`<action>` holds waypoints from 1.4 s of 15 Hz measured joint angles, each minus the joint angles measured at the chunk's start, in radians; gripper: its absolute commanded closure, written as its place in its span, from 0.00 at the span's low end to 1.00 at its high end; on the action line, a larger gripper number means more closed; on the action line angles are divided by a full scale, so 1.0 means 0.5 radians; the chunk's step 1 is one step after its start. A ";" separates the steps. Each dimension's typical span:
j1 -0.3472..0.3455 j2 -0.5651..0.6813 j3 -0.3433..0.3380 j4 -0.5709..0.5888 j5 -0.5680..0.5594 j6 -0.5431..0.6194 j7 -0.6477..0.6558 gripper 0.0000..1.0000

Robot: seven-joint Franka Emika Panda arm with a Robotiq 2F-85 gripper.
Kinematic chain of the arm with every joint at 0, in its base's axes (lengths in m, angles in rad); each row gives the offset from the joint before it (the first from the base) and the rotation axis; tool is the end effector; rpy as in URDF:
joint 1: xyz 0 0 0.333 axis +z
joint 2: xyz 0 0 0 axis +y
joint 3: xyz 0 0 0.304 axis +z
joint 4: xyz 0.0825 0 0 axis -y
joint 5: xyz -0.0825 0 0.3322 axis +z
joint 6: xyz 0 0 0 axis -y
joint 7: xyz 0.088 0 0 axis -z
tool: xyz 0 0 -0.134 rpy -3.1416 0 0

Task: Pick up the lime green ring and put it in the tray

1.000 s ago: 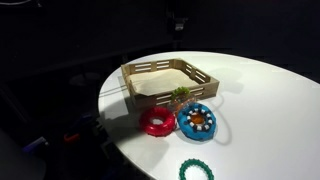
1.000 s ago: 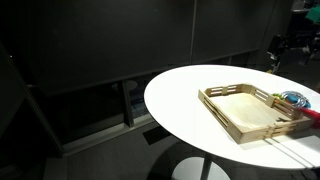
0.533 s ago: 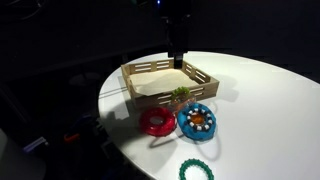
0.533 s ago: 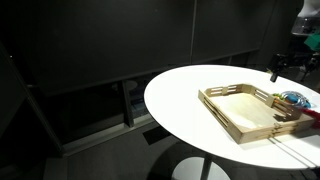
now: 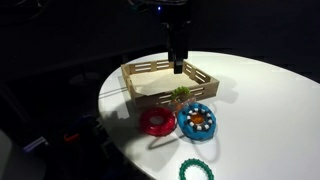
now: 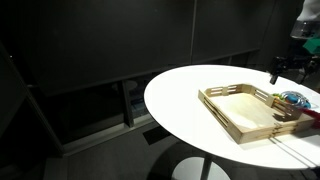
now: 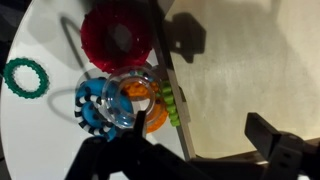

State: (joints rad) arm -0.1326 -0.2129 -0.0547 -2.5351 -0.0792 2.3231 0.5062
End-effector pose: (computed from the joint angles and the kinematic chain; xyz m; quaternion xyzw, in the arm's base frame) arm 0.3961 -0.0778 0.3471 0.9493 -0.3136 0.0041 0.0228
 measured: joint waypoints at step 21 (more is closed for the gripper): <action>-0.006 0.253 -0.069 -0.122 0.190 0.499 -0.076 0.32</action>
State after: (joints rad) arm -0.1354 -0.0863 -0.0894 -2.5962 0.0158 2.5727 0.4682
